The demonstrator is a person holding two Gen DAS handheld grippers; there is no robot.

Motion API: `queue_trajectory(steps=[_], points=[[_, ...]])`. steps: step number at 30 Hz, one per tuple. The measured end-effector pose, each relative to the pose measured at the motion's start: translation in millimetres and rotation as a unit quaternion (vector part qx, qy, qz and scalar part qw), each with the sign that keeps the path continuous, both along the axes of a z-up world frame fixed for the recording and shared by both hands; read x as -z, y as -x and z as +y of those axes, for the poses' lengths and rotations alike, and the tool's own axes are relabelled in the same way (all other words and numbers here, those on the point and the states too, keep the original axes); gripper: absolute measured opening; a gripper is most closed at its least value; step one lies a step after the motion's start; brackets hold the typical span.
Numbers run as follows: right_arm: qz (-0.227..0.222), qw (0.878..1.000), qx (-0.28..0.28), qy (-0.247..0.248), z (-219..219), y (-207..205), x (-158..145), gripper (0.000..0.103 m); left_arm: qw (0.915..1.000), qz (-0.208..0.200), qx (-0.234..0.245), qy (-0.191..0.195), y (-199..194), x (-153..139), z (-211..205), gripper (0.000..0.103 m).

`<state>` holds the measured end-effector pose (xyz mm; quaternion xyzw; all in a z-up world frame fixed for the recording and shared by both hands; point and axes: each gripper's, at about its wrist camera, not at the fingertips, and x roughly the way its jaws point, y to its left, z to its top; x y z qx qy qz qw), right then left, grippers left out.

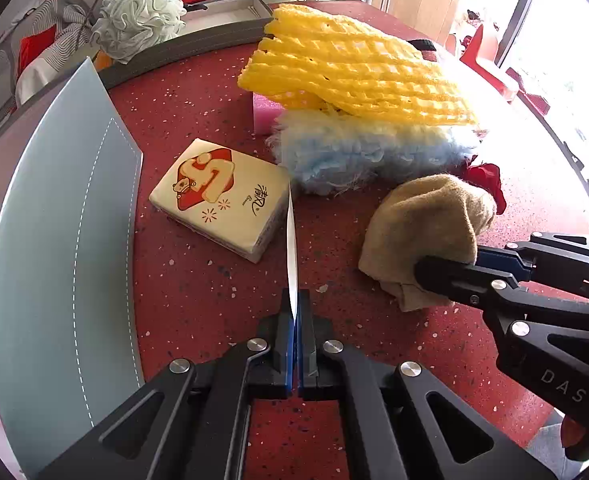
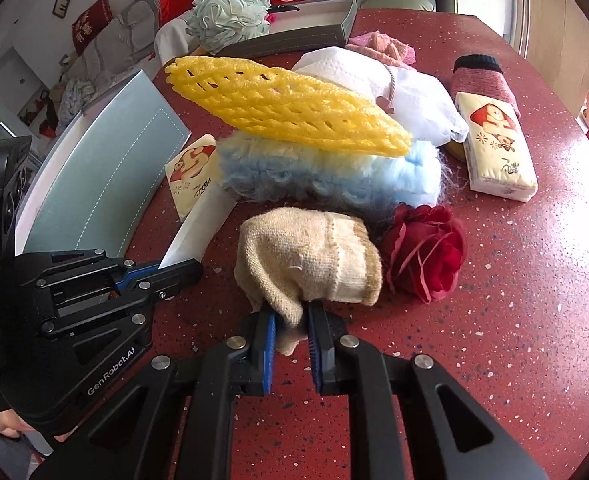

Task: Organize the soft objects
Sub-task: 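Grasp the white sachet with the left tool while the right tool grasps the beige glove, then lift the sachet with the left tool while the right tool lifts the glove toward the box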

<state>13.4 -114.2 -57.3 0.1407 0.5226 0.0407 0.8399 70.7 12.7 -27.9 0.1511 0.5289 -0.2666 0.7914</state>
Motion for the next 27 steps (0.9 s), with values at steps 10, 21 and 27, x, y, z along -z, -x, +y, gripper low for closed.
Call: queue_trajectory(steps=[10, 21, 27], points=[[-0.001, 0.998, 0.024, -0.052, -3, -6, 8, 0.044, 0.9990, 0.002, -0.036, 0.025, 4, 2, 19, 0.000], [-0.035, 0.999, -0.008, -0.018, 7, -22, 3, 0.013, 0.9970, 0.006, -0.063, 0.043, 6, 8, 47, 0.000], [-0.061, 0.997, -0.030, 0.037, 12, 26, -21, 0.009, 0.9969, -0.022, -0.057, 0.049, 43, -6, 59, 0.000]])
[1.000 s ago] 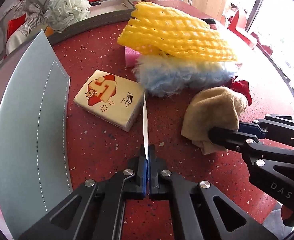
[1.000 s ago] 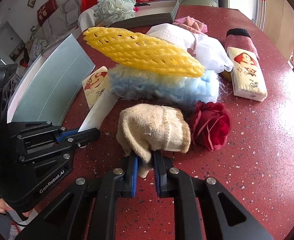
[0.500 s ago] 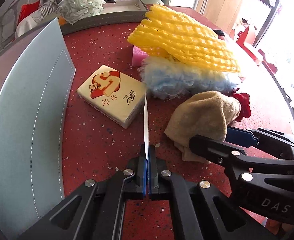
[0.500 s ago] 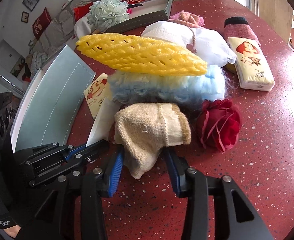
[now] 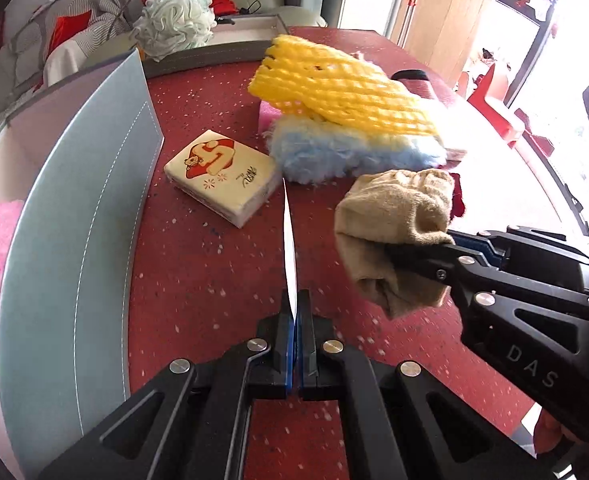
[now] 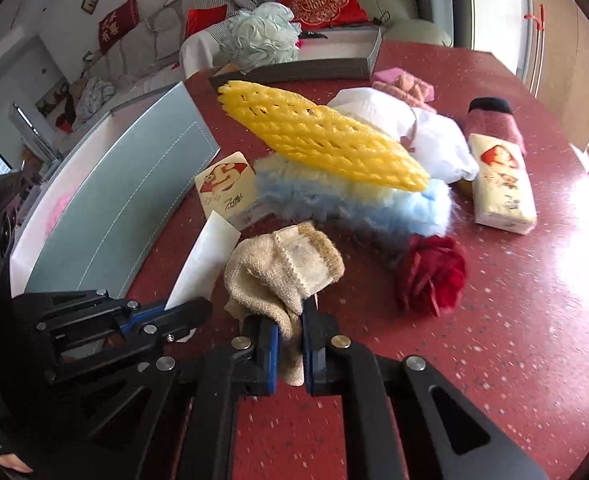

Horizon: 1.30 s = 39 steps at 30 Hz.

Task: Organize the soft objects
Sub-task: 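Lift the sachet with the left tool while the right tool lifts the glove toward the box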

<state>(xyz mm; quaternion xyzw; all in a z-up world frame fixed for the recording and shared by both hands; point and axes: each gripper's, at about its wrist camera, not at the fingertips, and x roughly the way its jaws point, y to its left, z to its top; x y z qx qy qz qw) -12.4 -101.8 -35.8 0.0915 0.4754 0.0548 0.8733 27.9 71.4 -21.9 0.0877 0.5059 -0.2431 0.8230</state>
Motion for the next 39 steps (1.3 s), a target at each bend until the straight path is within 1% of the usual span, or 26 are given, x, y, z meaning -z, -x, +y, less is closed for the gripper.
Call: queue_trajectory(steps=[2, 4, 5, 7, 9, 11, 14, 18, 21, 23, 26, 29, 33, 36, 39], points=[[0.000, 1.000, 0.007, 0.022, -3, 28, -4, 0.009, 1.0000, -0.007, 0.003, 0.002, 20, -5, 6, 0.000], [0.011, 0.999, 0.016, 0.030, -8, 51, -1, 0.009, 1.0000, 0.001, 0.003, 0.004, 35, -4, 2, 0.000], [0.016, 0.999, 0.021, 0.033, -9, 60, 1, 0.009, 1.0000, 0.008, 0.003, 0.003, 41, -2, 2, 0.000], [0.028, 0.999, 0.029, 0.035, -13, 73, 8, 0.009, 0.9998, 0.019, 0.007, -0.005, 50, 5, -17, 0.000], [0.034, 0.998, 0.040, 0.031, -18, 81, 13, 0.009, 0.9997, 0.022, 0.004, -0.008, 58, 10, -16, 0.000], [0.032, 0.998, 0.048, 0.028, -21, 85, 14, 0.009, 0.9998, 0.018, -0.002, -0.002, 63, 9, -12, 0.000], [0.030, 0.998, 0.050, 0.034, -17, 89, 13, 0.009, 0.9997, 0.016, -0.016, -0.002, 68, 11, -2, 0.001], [0.028, 0.998, 0.053, 0.036, -12, 91, 21, 0.009, 0.9995, 0.007, -0.029, 0.011, 76, 15, 10, 0.001], [0.020, 0.997, 0.054, 0.042, -10, 94, 22, 0.009, 0.9994, -0.018, -0.028, -0.002, 85, 17, 2, 0.001], [0.016, 0.998, 0.054, 0.041, -9, 94, 23, 0.009, 0.9991, -0.027, -0.033, -0.006, 87, 17, -8, 0.001], [0.019, 0.997, 0.060, 0.040, -7, 100, 21, 0.009, 0.9990, -0.017, -0.042, -0.001, 84, 16, -9, 0.001], [0.013, 0.998, 0.054, 0.041, -1, 111, 22, 0.009, 0.9989, -0.008, -0.046, -0.001, 86, 15, -7, 0.001], [0.008, 0.998, 0.053, 0.042, 3, 115, 23, 0.009, 0.9983, -0.024, -0.053, -0.002, 96, 16, -6, 0.001], [-0.004, 0.998, 0.057, 0.033, 0, 119, 25, 0.009, 0.9976, -0.036, -0.058, -0.007, 100, 17, -8, 0.001], [-0.026, 0.998, 0.056, 0.030, -1, 126, 28, 0.010, 0.9973, -0.038, -0.063, 0.007, 102, 18, -5, 0.001]])
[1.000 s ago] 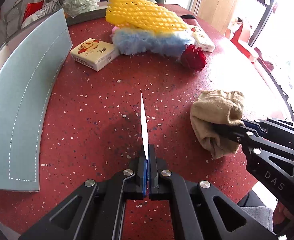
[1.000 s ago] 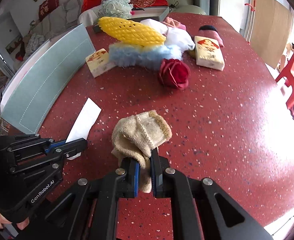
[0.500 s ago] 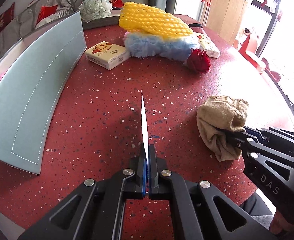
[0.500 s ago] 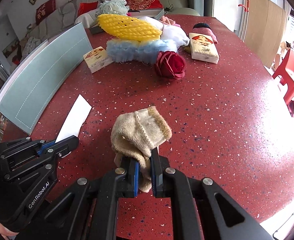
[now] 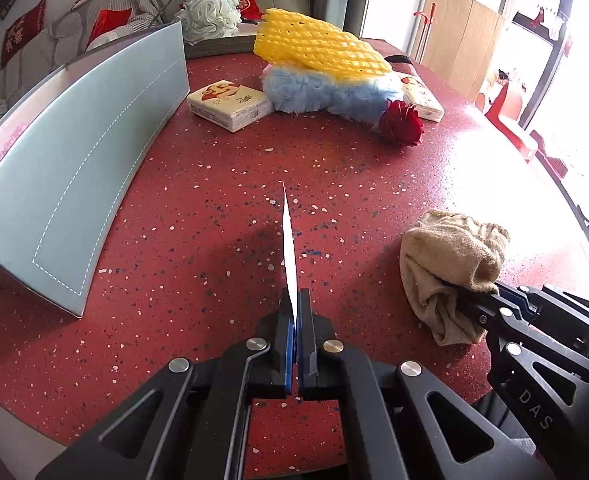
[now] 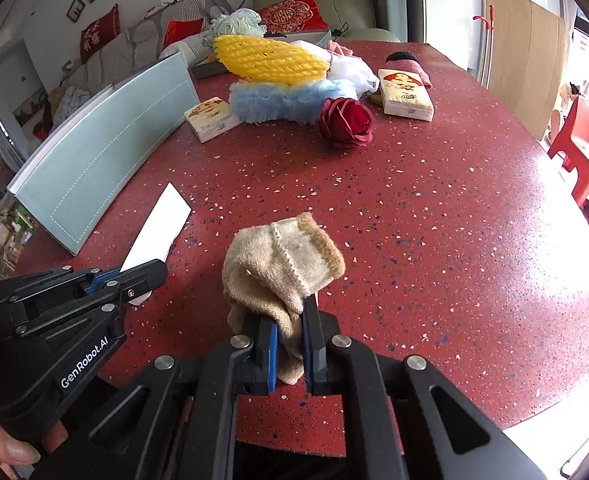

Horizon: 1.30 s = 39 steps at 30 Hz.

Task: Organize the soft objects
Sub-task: 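Lift the sachet with the left tool while the right tool lifts the glove toward the box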

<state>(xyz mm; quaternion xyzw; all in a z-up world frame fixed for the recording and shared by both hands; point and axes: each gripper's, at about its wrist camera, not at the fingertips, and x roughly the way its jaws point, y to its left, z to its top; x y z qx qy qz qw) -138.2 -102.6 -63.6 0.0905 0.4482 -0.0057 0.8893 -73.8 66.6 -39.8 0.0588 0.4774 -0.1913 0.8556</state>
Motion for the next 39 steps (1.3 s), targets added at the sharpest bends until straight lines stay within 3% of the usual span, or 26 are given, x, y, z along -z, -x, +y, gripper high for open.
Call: queue_trajectory(steps=[4, 11, 16, 20, 26, 31, 39], points=[[-0.007, 1.000, -0.003, 0.001, 1, 2, 0, 0.010, 0.9999, -0.002, -0.007, 0.016, 1, 2, 2, 0.001], [-0.012, 1.000, -0.007, 0.009, 3, 6, 1, 0.010, 0.9999, -0.015, -0.007, -0.006, 6, 3, -7, 0.001], [-0.013, 1.000, -0.006, 0.010, 4, 6, 1, 0.010, 0.9998, -0.018, -0.004, 0.010, 6, 3, -4, 0.001], [-0.012, 1.000, -0.007, 0.014, 4, 6, 0, 0.010, 0.9996, -0.026, -0.005, -0.001, 9, 4, -9, 0.001], [-0.012, 1.000, -0.011, 0.015, 4, 6, 0, 0.010, 0.9992, -0.011, -0.010, 0.036, 5, 4, 0, 0.001], [-0.009, 1.000, -0.011, 0.013, 3, 5, 0, 0.010, 0.9997, -0.022, -0.009, 0.011, 8, 4, -8, 0.001], [-0.005, 1.000, -0.006, 0.005, 1, 3, 0, 0.010, 0.9997, -0.025, -0.003, 0.002, 9, 4, -11, 0.001]])
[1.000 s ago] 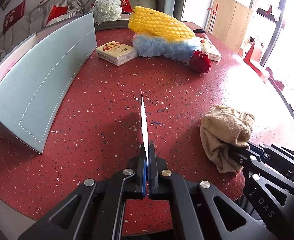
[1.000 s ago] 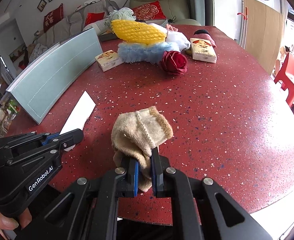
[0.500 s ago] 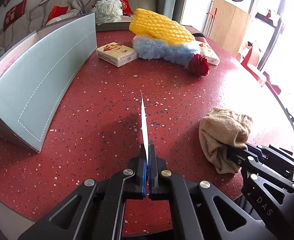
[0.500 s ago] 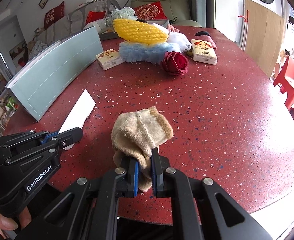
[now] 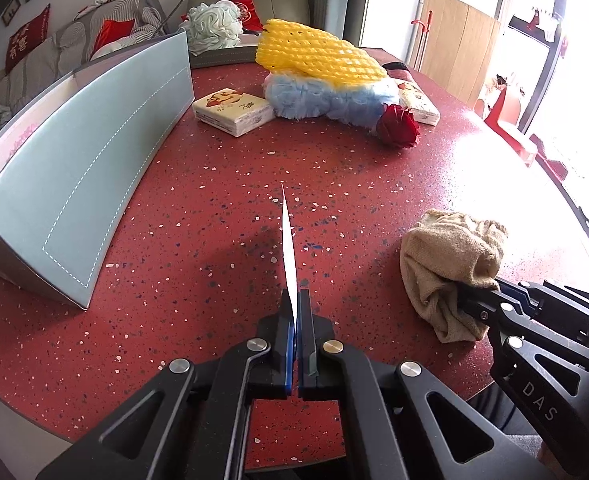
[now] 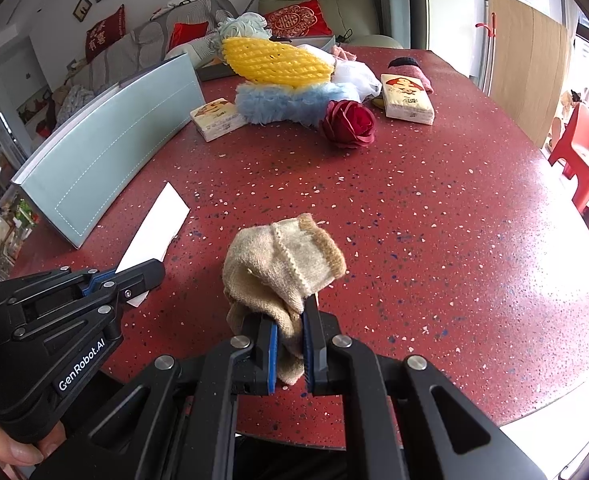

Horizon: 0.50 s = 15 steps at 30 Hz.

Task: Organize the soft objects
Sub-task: 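Lift the sachet with the left tool while the right tool lifts the glove toward the box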

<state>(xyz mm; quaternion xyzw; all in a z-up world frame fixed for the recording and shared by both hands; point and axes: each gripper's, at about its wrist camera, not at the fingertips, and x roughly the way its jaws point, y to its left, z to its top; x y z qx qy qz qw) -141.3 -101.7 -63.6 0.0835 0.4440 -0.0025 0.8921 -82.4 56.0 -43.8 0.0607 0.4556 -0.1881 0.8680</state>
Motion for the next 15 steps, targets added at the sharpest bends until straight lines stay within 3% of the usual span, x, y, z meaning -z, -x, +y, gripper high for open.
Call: queue_trajectory(steps=[5, 11, 15], points=[[0.008, 1.000, 0.002, -0.001, 0, -3, -1, 0.010, 0.9999, -0.005, 0.000, -0.010, -1, -3, 2, 0.000], [0.013, 1.000, 0.012, -0.011, -1, -5, -7, 0.010, 0.9990, -0.041, 0.003, -0.017, 1, -30, 12, 0.000], [0.002, 1.000, 0.016, -0.007, 3, -4, -17, 0.010, 0.9989, -0.046, -0.005, -0.014, -4, -38, 22, 0.000]])
